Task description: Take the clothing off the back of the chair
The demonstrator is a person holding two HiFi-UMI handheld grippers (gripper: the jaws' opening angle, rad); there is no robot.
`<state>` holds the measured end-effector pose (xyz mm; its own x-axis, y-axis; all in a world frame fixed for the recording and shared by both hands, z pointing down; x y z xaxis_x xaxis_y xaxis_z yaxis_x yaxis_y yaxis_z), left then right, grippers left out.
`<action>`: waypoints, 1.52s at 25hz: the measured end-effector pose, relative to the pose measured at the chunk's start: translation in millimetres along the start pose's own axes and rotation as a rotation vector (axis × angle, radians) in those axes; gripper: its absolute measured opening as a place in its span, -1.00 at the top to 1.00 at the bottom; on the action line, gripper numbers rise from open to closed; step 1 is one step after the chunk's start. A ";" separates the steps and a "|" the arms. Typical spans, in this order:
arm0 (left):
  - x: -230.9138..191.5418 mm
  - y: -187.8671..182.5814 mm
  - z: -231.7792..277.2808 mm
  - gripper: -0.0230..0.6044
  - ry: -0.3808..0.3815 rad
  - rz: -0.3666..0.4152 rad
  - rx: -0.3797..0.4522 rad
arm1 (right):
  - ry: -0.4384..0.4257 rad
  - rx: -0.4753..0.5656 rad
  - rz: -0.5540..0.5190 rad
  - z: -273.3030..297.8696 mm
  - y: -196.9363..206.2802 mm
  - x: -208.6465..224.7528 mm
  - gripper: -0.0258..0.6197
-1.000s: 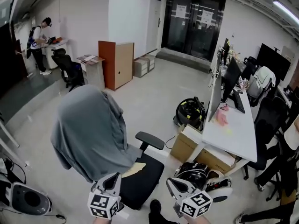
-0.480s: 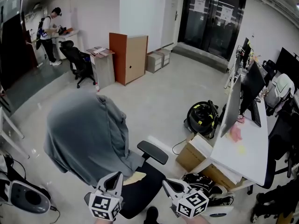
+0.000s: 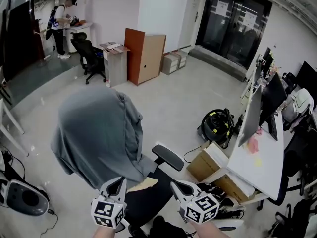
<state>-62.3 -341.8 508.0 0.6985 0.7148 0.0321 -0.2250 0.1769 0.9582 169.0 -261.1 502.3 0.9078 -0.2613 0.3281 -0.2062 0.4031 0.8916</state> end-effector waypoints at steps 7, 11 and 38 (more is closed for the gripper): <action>-38.2 22.3 -11.9 0.92 -0.053 -0.039 -0.045 | -0.057 -0.078 -0.015 42.4 13.2 -24.3 0.87; -64.5 22.8 -1.0 0.91 -0.125 -0.047 -0.064 | -0.116 -0.095 -0.029 82.5 3.7 -16.4 0.82; -138.4 42.0 139.0 0.91 -0.416 -0.151 -0.155 | -0.371 -0.276 -0.147 374.0 -51.2 67.0 -0.01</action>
<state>-74.0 -527.4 583.3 0.9370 0.3473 0.0371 -0.1768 0.3798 0.9080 103.7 -627.2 595.3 0.7185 -0.6074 0.3389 0.0642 0.5431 0.8372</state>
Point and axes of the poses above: the fingertips, and each gripper's own axes: z forward along the fingers, x to its right, y out of its underside, the point moved 6 cm from there along -z, backward along the fingers, and after that the axes turned 7 degrees about z, right-handed, at the moved point
